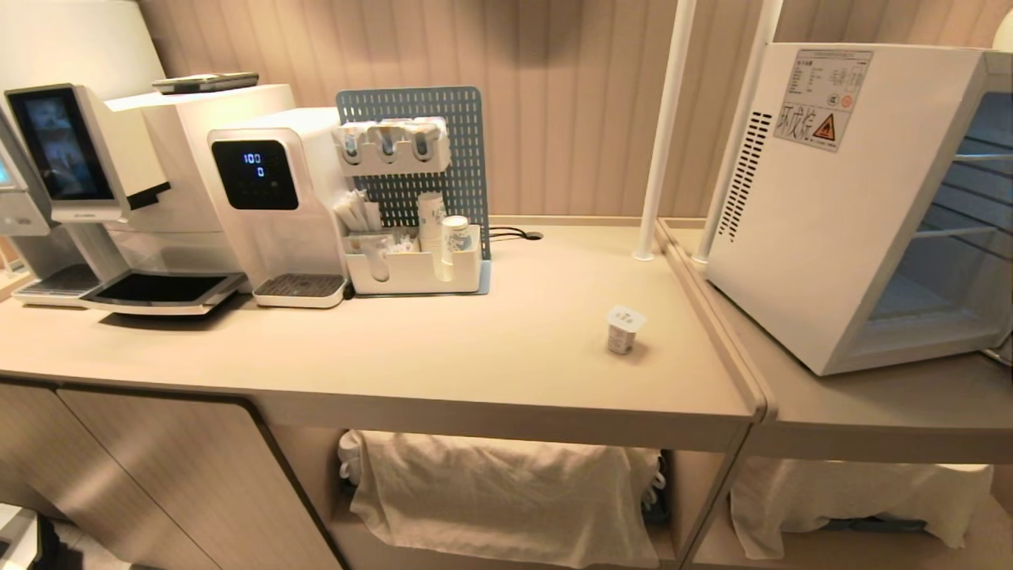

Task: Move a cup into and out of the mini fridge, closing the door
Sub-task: Take the yoghurt out of the freezer

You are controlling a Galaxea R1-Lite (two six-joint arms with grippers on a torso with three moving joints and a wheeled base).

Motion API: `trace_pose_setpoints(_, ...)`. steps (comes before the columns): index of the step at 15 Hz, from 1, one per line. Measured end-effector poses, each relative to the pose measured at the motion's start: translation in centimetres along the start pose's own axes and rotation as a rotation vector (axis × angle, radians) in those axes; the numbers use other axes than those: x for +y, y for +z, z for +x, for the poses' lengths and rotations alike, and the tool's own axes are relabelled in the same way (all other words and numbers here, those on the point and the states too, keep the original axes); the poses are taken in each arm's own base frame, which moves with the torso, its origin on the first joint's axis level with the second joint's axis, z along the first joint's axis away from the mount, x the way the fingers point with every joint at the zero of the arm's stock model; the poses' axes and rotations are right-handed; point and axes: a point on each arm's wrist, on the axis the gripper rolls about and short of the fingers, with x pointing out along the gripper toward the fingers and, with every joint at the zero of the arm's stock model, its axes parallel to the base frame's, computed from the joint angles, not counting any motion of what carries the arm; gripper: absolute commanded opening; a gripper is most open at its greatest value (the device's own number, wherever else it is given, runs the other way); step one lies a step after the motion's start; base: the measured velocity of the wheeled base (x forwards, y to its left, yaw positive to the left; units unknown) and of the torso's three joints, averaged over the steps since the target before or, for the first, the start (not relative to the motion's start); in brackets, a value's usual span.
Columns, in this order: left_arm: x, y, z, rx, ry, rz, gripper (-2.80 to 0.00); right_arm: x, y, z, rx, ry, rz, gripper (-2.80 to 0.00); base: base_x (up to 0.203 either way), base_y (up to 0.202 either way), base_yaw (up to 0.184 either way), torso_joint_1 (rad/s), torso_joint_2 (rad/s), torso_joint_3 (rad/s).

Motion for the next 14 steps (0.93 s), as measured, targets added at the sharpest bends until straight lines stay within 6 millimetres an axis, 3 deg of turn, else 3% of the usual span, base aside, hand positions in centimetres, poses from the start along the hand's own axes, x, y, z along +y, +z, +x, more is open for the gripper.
trace_pose_setpoints(14, 0.0, 0.0, 0.0, 0.0, 0.0, 0.0, -2.8, 0.0, 0.01, 0.01, 0.0, 0.0, -0.001, -2.8, 0.0, -0.194, -0.002, 0.002, 0.0, 0.002)
